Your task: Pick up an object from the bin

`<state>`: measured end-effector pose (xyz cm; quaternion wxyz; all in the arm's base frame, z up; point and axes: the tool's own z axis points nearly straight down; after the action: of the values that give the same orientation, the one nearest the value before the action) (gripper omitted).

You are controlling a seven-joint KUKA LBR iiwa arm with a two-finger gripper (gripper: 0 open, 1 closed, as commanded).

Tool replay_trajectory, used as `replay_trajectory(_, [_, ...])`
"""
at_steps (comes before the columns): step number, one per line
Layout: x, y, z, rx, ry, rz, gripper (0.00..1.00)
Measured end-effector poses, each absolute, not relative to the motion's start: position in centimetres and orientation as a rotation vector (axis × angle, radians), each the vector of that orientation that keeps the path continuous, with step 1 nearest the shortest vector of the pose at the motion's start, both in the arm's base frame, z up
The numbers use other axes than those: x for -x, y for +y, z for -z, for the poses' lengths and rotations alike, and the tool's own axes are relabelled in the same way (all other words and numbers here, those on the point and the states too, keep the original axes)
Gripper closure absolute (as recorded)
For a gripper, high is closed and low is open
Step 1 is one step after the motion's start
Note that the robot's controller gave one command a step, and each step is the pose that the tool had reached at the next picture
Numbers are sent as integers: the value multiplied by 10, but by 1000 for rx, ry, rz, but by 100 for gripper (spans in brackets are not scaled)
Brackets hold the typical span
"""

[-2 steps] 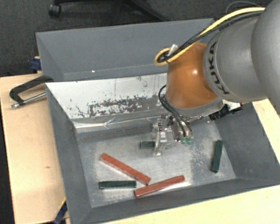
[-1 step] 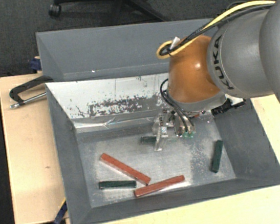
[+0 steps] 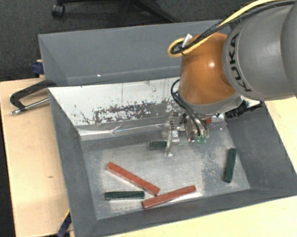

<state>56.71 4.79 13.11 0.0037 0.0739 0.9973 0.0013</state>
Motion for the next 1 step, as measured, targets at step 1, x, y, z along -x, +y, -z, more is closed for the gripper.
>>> replay_trajectory(1, [-566,48,-144,-231,3130,-3,100])
